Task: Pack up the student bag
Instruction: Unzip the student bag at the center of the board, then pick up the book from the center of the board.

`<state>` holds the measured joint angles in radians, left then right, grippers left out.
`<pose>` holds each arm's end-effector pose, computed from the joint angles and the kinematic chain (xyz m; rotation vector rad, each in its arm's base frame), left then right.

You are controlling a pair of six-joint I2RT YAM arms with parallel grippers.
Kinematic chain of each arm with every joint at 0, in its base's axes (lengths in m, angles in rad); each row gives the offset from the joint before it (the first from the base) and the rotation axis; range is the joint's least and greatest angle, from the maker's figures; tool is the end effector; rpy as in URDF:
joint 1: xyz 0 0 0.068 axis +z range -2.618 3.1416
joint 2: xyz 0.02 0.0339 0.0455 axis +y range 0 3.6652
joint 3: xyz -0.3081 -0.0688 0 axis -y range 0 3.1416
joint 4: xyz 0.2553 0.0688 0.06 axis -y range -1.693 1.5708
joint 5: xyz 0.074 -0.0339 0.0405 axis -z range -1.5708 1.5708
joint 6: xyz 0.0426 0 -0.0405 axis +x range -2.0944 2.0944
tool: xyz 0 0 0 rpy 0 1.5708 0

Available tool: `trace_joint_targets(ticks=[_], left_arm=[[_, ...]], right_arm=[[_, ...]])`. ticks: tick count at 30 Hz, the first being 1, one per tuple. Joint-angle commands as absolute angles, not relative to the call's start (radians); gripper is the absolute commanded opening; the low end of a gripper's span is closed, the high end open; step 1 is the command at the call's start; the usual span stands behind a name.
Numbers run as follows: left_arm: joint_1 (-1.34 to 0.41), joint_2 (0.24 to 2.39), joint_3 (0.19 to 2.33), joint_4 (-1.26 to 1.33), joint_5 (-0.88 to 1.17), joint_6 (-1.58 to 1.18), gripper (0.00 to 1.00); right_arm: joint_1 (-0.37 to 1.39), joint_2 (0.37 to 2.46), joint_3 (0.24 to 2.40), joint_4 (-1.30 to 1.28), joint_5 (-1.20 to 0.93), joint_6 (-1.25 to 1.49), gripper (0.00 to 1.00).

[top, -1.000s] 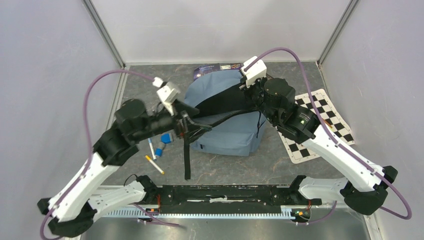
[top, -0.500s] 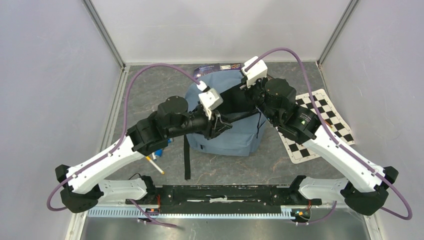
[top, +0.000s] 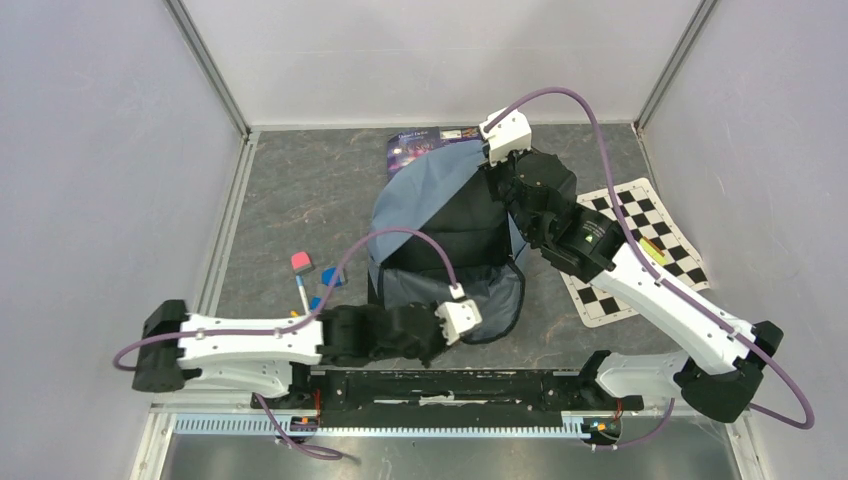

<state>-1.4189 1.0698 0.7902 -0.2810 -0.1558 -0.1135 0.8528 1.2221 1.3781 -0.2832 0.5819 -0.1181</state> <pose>0.0417 -0.2286 0.3092 1.2678 1.8157 -0.7238 0.1928 0.1852 0.4881 -0.3787 1.6340 0.0595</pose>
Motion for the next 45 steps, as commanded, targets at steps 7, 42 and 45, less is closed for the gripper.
trace_joint_targets(ticks=[7, 42, 45], left_arm=[[-1.523, 1.326, 0.762, -0.208, -0.305, -0.272, 0.02], [-1.246, 1.073, 1.46, -0.618, -0.749, 0.012, 1.0], [-1.207, 1.043, 1.48, -0.587, -0.649, -0.043, 1.0]], right_arm=[[0.85, 1.227, 1.394, -0.192, 0.614, -0.1, 0.01], [0.849, 0.937, 1.3, -0.37, 0.05, 0.012, 0.98], [0.848, 0.925, 1.379, -0.382, 0.119, 0.082, 0.98]])
